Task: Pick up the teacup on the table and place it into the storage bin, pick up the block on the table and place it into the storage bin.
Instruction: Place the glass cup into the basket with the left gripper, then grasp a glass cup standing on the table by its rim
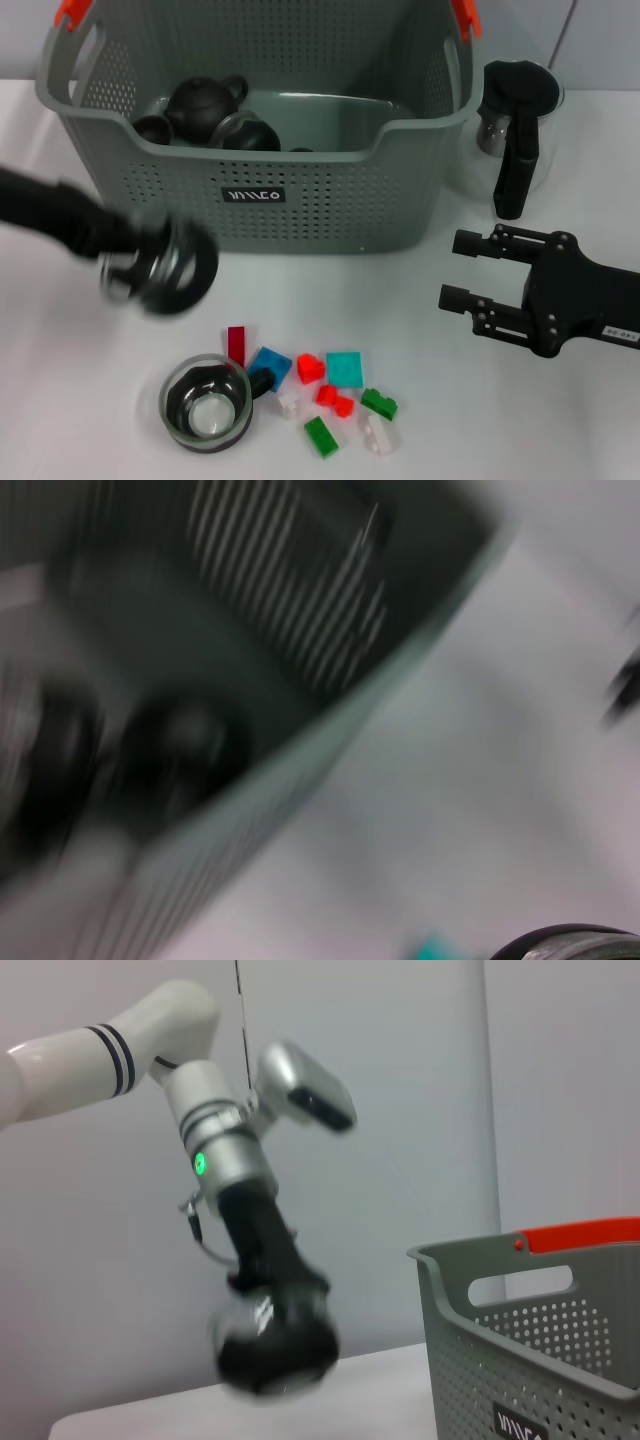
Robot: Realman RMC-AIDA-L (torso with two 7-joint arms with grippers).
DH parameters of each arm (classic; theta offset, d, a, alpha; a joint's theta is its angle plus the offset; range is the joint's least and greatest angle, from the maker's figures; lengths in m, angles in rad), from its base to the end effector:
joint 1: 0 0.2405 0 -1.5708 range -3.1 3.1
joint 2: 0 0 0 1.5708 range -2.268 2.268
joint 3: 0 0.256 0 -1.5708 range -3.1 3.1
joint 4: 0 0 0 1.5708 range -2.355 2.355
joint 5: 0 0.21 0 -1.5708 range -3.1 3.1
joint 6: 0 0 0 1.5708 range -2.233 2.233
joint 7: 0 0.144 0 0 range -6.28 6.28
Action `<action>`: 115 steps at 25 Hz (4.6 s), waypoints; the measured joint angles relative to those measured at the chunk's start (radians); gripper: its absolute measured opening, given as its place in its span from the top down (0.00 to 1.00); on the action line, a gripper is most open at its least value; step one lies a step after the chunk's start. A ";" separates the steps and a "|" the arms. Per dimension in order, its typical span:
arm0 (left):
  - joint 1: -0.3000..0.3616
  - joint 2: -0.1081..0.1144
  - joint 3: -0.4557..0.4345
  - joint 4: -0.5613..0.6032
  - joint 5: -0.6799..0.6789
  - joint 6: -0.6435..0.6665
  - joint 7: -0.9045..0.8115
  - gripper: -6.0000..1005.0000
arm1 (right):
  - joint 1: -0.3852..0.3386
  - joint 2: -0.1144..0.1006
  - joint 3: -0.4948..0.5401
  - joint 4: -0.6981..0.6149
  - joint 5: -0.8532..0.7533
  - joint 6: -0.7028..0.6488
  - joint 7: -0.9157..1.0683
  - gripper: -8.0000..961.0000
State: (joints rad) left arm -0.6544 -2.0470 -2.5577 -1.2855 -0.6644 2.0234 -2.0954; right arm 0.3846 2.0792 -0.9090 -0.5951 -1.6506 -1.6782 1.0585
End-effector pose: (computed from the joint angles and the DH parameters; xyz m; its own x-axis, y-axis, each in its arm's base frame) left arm -0.2185 0.3297 0.1035 0.7505 0.6538 0.0966 0.6606 -0.7378 -0.1387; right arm 0.2574 0.2836 -0.0105 0.7415 -0.0940 -0.6643 -0.2686 -0.9489 -0.1655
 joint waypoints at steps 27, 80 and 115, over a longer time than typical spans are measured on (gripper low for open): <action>-0.349 -0.094 0.532 0.436 0.257 -1.160 -0.259 0.95 | 0.011 0.007 -0.005 0.000 0.000 -0.003 0.000 0.33; 0.231 -0.109 0.253 -0.162 -0.013 -0.085 0.229 0.51 | 0.011 -0.018 0.003 0.009 -0.014 -0.028 0.046 0.33; 0.222 -0.123 0.661 -0.098 0.243 -0.455 0.004 0.51 | 0.019 -0.016 0.004 0.012 -0.037 -0.007 0.046 0.33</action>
State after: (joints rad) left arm -0.4319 -2.1700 -1.8964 -1.3835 -0.4210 1.5684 -2.0912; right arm 0.4033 2.0631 -0.9049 -0.5830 -1.6874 -1.6856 1.1045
